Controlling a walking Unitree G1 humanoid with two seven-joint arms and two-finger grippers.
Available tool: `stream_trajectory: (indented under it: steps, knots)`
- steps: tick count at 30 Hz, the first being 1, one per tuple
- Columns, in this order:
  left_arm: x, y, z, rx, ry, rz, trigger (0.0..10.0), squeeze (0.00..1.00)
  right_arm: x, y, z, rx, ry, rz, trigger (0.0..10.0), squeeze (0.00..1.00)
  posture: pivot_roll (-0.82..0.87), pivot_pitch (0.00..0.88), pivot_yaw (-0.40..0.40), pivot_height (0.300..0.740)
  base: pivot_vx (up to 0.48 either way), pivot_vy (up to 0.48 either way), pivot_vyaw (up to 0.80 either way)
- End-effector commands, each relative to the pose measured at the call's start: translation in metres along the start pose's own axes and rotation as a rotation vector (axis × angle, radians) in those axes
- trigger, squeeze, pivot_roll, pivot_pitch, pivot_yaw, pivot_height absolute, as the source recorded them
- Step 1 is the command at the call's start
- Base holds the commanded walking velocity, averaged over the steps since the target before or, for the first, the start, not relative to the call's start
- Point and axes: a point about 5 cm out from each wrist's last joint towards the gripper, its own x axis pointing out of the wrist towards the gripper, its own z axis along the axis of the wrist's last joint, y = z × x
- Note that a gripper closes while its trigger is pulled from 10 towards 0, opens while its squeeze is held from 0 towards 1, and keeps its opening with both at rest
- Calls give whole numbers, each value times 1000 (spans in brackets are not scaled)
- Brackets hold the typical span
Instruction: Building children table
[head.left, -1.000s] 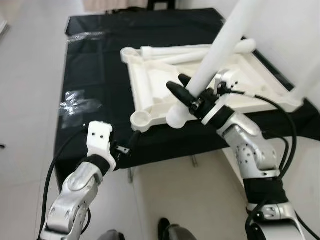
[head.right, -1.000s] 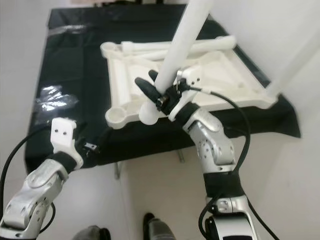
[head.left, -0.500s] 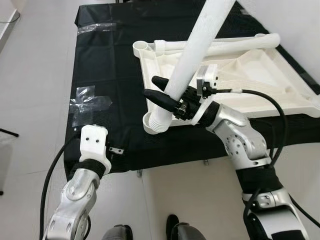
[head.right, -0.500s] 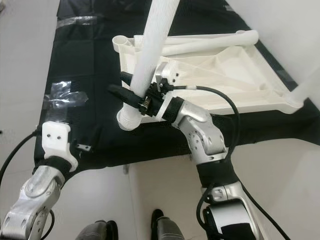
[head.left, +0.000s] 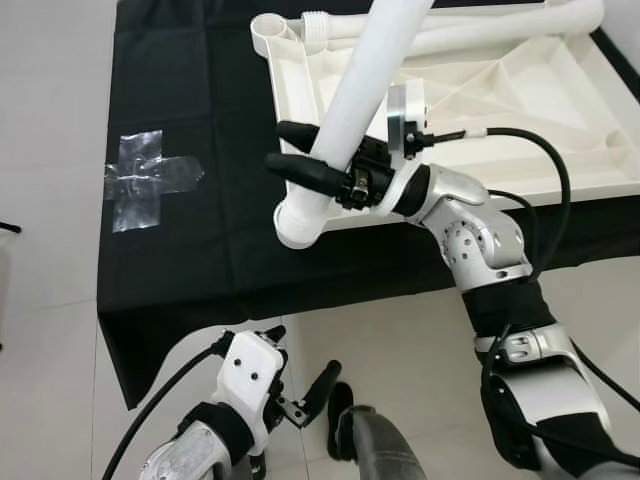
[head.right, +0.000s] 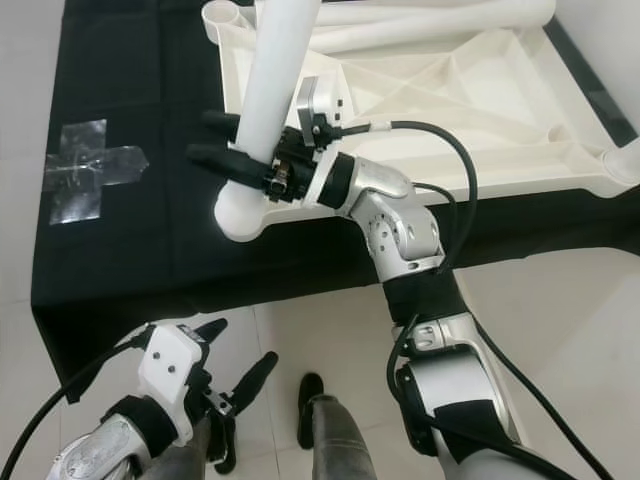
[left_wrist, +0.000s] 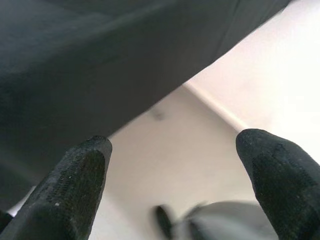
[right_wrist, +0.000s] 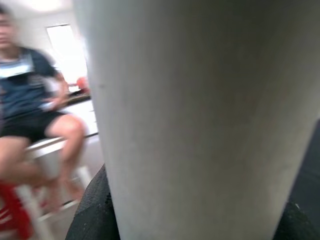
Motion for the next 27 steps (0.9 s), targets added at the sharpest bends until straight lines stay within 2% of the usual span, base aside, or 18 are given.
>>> stream_trajectory:
  steps: [1, 3, 4, 5, 7, 11, 17, 22, 27]
  knots:
    - [-5, -3, -2, 37, 13, 10, 10000, 0, 5, 4, -1, 7, -11, 61, 10000, 0, 108, 483, -73, 740, 0, 0, 0]
    - [-9, 4, 4, 120, -11, 135, 10000, 0, 7, -1, 0, -11, -10, 67, 10000, 0, 118, 493, -73, 740, 0, 0, 0]
    - [-9, 4, 4, 120, -11, 135, 10000, 0, 7, -1, 0, -11, -10, 67, 10000, 0, 118, 493, -73, 740, 0, 0, 0]
    - [-14, 8, 9, 166, -27, 222, 10000, 0, 9, -5, 2, -23, -13, 66, 10000, 0, 129, 499, -73, 740, 0, 0, 0]
    - [-16, 8, 11, 171, -30, 240, 10000, 0, 9, -6, 2, -26, -14, 63, 10000, 0, 129, 499, -73, 740, 0, 0, 0]
    - [-26, -5, 16, 193, -24, 253, 10000, 0, 12, -10, 4, -35, -21, 80, 10000, 0, 151, 507, -71, 740, 0, 0, 0]
    - [-33, -15, 29, 140, -81, 252, 10000, 0, 14, -12, 4, -50, 1, 115, 10000, 0, 167, 510, -70, 740, 0, 0, 0]
    - [-32, -12, 48, 86, -171, 284, 10000, 0, 14, -14, -2, -120, 119, 149, 10000, 0, 170, 508, -73, 740, 0, 0, 0]
    - [-30, -14, 53, 86, -187, 281, 10000, 0, 10, -13, -6, -166, 216, 193, 10000, 0, 169, 506, -77, 740, 0, 0, 0]
